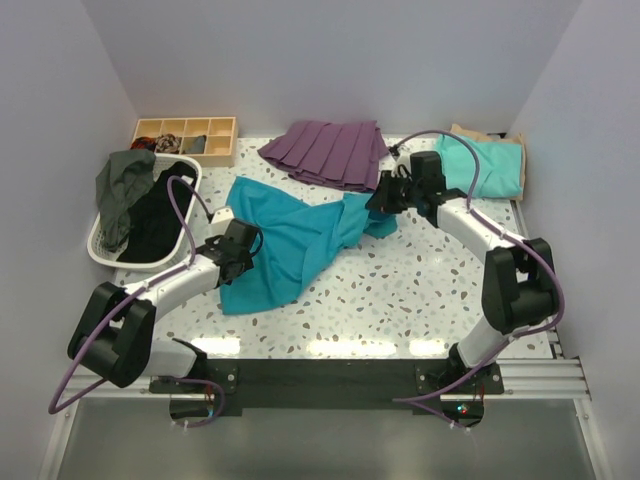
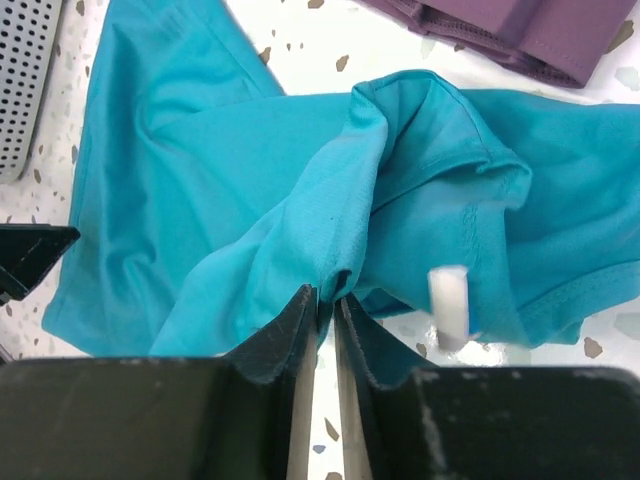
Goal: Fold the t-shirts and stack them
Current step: Flatten out the tshirt
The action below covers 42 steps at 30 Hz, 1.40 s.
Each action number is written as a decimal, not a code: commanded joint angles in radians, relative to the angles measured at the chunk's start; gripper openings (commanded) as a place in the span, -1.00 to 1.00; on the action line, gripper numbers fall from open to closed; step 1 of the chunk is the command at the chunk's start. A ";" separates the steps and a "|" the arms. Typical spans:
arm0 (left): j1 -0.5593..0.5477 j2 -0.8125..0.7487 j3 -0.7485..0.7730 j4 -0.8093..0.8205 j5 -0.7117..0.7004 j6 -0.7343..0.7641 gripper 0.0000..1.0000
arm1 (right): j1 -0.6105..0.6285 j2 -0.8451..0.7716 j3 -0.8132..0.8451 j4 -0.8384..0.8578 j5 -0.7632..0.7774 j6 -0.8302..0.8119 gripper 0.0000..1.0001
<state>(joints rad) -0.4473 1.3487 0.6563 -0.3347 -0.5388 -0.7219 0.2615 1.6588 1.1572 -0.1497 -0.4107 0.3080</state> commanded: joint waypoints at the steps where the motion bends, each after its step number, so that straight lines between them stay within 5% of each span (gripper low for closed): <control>1: -0.005 -0.008 0.003 0.006 -0.016 -0.013 0.01 | -0.004 -0.005 0.012 -0.033 -0.010 -0.024 -0.65; 4: -0.007 -0.006 0.002 0.008 -0.013 -0.013 0.01 | -0.004 0.012 0.021 -0.045 -0.020 -0.020 -0.67; 7: -0.007 -0.005 0.000 0.008 -0.012 -0.013 0.01 | -0.002 0.019 0.027 -0.054 -0.027 -0.018 -1.00; 9: -0.007 -0.002 0.000 0.011 -0.012 -0.008 0.01 | -0.004 0.024 0.026 -0.050 -0.027 -0.020 -1.00; 10: -0.007 -0.002 0.000 0.011 -0.010 -0.008 0.01 | -0.002 0.024 0.027 -0.056 -0.023 -0.021 -0.92; 12: -0.007 0.001 0.002 0.011 -0.009 -0.007 0.00 | -0.004 0.029 0.035 -0.089 0.039 -0.030 -0.24; 13: -0.007 0.004 0.000 0.013 -0.006 -0.007 0.00 | -0.002 0.029 0.035 -0.099 0.071 -0.027 -0.10; 18: -0.008 0.010 -0.003 0.025 0.002 -0.005 0.00 | -0.007 0.082 0.058 -0.114 0.173 -0.061 0.12; 35: -0.008 0.013 -0.011 0.016 -0.006 -0.010 0.00 | -0.027 0.127 0.072 -0.123 0.266 -0.038 0.03; 42: -0.010 0.035 -0.001 0.026 0.007 -0.002 0.00 | -0.044 0.151 0.059 -0.053 0.193 -0.035 -0.02</control>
<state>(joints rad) -0.4503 1.3739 0.6559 -0.3305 -0.5285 -0.7216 0.2287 1.8343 1.2198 -0.2741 -0.1764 0.2699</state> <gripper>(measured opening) 0.500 0.505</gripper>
